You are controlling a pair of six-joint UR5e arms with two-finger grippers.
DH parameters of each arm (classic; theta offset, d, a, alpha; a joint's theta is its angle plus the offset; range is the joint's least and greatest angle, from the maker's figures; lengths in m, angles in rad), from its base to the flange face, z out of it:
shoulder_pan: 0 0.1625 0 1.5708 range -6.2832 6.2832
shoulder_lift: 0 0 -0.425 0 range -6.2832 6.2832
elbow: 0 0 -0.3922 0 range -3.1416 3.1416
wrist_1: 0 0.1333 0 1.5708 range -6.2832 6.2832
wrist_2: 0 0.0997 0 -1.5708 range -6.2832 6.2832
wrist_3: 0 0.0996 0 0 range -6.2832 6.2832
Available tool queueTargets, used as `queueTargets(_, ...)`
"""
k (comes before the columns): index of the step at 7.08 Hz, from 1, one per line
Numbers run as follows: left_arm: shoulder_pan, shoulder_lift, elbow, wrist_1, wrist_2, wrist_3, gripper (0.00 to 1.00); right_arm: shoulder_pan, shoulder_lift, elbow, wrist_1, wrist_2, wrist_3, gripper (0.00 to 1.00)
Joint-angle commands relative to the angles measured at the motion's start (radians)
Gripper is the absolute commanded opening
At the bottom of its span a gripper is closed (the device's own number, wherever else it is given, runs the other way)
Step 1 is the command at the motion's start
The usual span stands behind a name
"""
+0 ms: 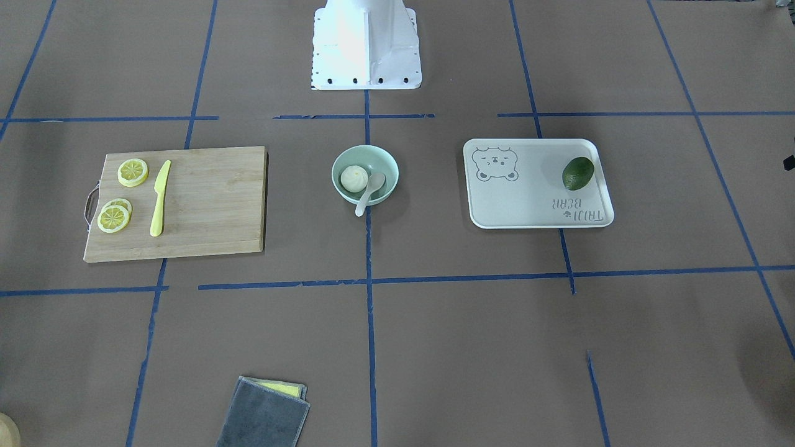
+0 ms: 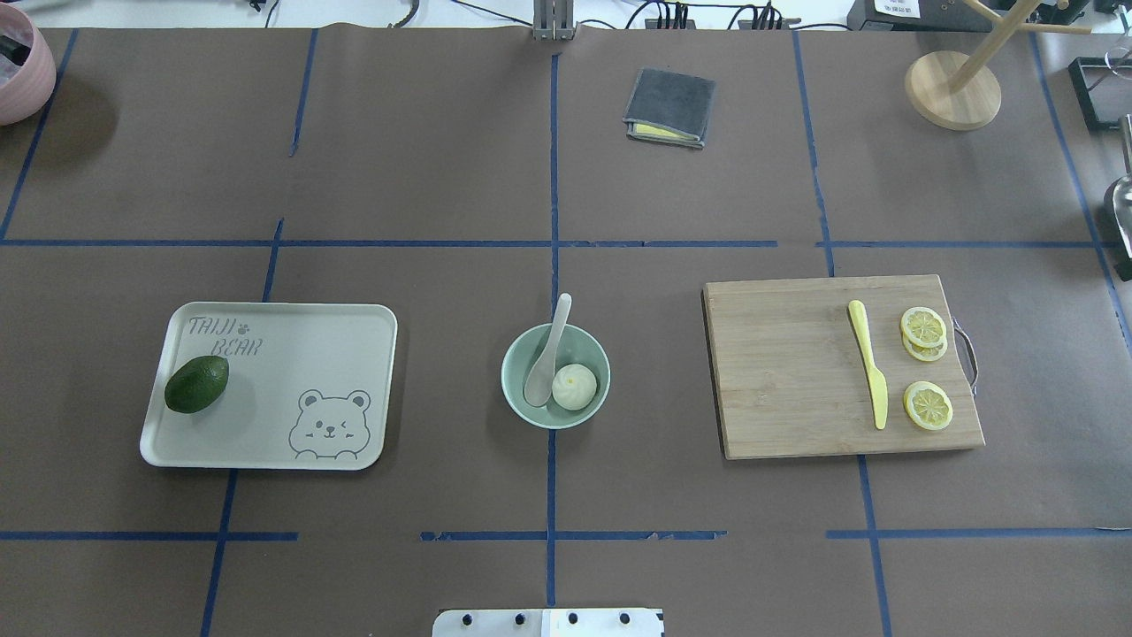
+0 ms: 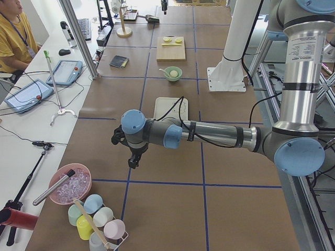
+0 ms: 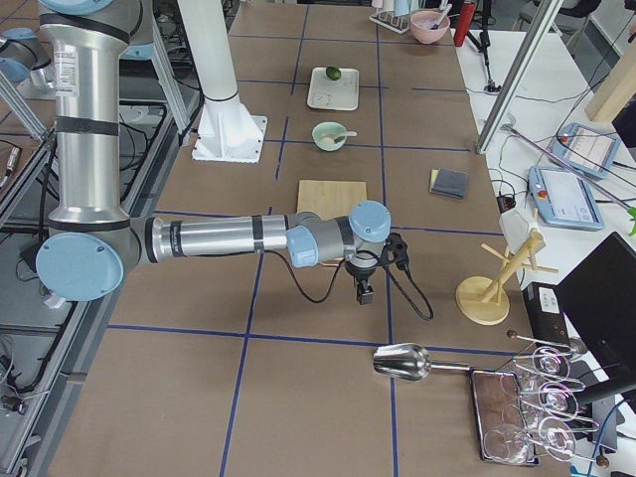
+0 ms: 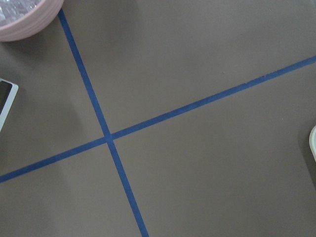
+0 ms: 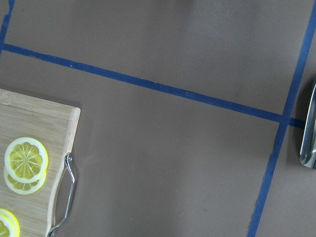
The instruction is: Put spoon and bun in bowl
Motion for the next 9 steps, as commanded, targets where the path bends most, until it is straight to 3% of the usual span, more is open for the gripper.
queueTargets(1,-0.001,0.039,-0.005,-0.046,-0.003,0.008,1.0,0.002,-0.015,0.002,0.007,0.006,0.002,1.0)
queueTargets(9,0.001,0.032,-0.006,-0.077,0.006,0.005,1.0,0.026,-0.006,-0.009,-0.001,-0.003,-0.02,1.0)
